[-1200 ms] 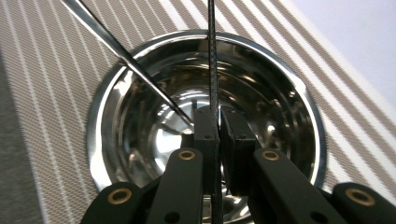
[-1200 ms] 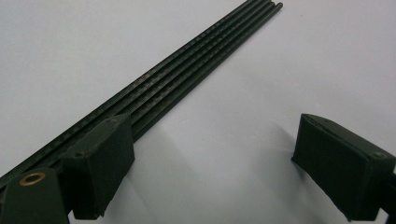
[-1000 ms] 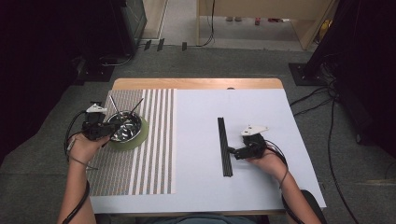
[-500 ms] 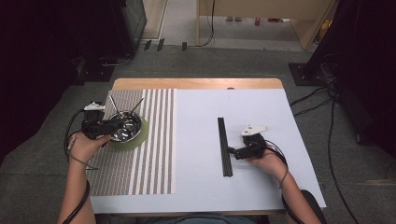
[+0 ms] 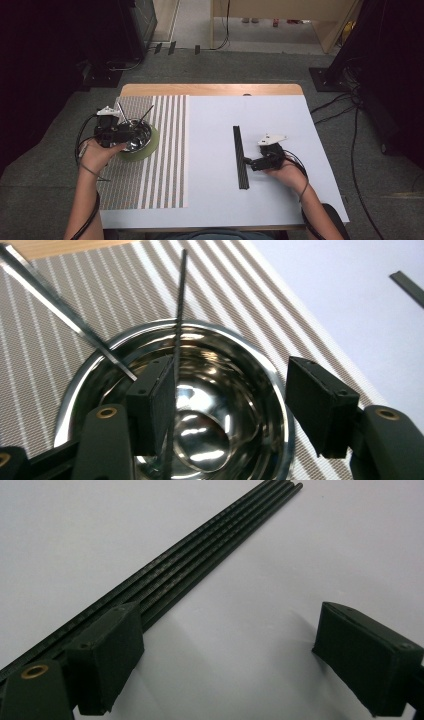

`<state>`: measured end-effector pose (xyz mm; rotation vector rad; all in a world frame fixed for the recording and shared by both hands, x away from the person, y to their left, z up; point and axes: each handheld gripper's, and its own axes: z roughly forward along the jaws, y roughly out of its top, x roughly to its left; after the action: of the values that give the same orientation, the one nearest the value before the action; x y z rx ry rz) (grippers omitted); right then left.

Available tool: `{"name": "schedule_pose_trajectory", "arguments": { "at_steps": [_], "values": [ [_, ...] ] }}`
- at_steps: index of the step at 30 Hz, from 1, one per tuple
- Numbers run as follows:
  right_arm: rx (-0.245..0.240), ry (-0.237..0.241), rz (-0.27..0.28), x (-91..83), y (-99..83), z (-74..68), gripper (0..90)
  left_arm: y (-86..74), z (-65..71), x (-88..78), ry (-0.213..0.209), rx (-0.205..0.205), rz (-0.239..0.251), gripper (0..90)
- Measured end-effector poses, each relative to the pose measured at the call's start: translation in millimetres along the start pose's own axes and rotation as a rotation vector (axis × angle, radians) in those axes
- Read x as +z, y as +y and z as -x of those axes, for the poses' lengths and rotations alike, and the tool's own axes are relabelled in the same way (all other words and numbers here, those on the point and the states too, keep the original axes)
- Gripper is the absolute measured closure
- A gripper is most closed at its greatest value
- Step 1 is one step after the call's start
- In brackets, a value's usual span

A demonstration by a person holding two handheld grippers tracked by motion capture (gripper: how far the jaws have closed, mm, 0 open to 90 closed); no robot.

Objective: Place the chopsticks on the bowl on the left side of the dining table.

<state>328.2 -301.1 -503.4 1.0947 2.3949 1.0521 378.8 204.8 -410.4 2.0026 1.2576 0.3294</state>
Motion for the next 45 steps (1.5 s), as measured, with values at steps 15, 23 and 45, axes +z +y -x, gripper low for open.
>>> {"name": "schedule_pose_trajectory", "arguments": {
  "at_steps": [15,23,45],
  "values": [
    [0.000,0.000,0.000,0.0,0.0,0.0,11.8,12.7,27.6,-0.1,-0.037,0.023,0.038,31.7],
    [0.000,0.000,0.001,0.0,0.0,0.0,11.9,15.1,40.2,6.6,-0.044,0.045,0.031,31.1],
    [-0.002,0.000,0.001,0.0,0.0,0.1,11.9,17.6,80.4,32.6,-0.058,0.138,0.056,30.2]
  ]
}}
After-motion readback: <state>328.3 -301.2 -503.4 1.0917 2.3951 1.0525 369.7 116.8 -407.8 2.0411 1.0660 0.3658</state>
